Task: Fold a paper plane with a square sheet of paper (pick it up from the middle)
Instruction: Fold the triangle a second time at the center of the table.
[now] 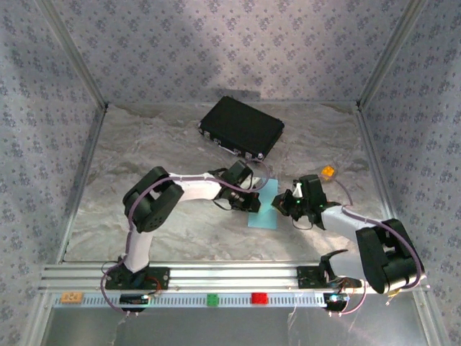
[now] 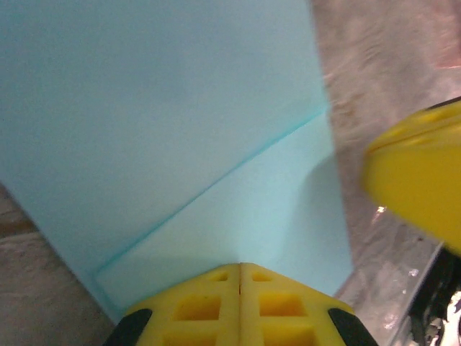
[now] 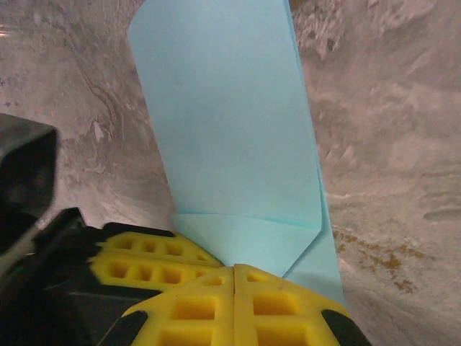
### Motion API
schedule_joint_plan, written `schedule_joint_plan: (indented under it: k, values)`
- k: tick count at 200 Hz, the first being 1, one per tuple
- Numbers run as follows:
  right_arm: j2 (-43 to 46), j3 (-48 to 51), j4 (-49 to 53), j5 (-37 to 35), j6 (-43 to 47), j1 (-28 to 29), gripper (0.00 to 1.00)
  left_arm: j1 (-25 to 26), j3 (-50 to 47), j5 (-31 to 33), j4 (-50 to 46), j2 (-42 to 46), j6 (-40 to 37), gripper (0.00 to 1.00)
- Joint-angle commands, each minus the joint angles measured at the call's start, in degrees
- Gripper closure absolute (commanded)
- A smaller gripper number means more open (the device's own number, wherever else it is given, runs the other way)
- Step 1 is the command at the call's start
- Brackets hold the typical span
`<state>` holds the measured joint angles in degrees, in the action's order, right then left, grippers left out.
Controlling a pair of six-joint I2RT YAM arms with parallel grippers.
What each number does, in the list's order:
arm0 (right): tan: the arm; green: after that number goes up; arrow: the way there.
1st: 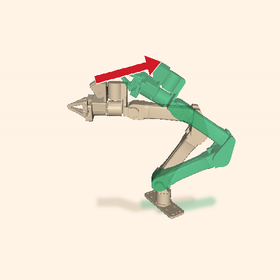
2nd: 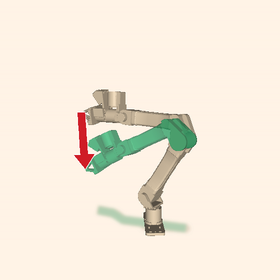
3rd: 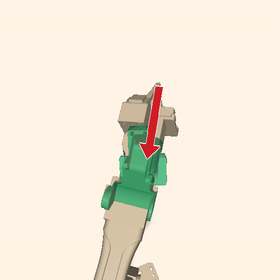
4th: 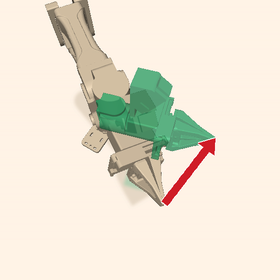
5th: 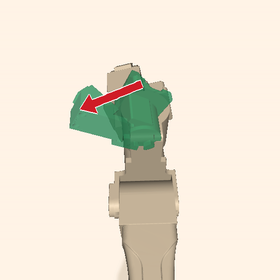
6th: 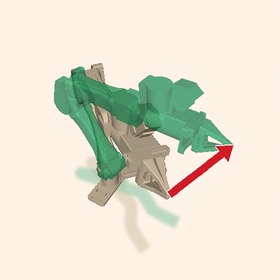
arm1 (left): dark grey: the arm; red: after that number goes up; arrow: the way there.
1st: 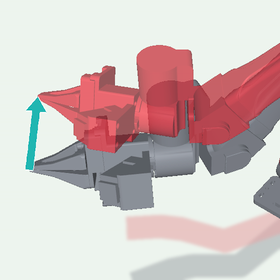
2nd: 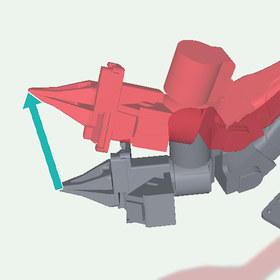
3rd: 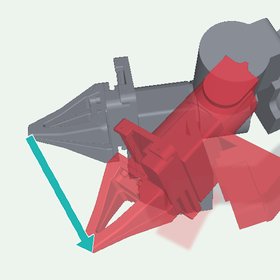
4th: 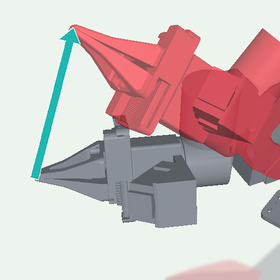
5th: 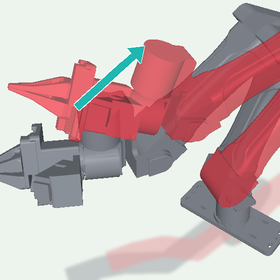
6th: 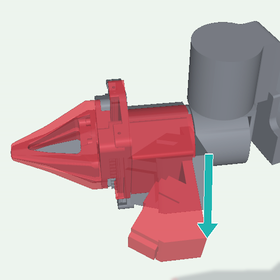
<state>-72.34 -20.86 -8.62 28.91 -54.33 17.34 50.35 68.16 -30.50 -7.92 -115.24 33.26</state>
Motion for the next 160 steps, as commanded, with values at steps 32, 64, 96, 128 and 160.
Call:
schedule_joint_plan:
  k: [32,64,96,128,160]
  values:
    - [-4.4,-3.8,0.1,2.5,2.3,0.5,0.93,0.3,-5.6,0.6,-1.0,0.3,0.9,1.00]
    - [-9.3,-4.1,-2.5,3.6,2.1,0.5,0.95,0.6,-6.7,0.7,-0.8,1.3,1.3,1.00]
    - [-12.7,-3.5,-2.8,2.7,2.6,-1.1,0.96,0.9,-6.6,0.7,-1.2,1.8,1.6,1.00]
    - [-12.4,-1.5,-3.7,2.2,2.8,-4.6,0.96,1.2,-7.0,0.6,-1.0,1.7,2.0,1.00]
    - [-11.4,-0.9,-5.0,4.1,3.1,-6.9,0.96,1.6,-7.7,0.6,-0.2,1.9,2.8,1.00]
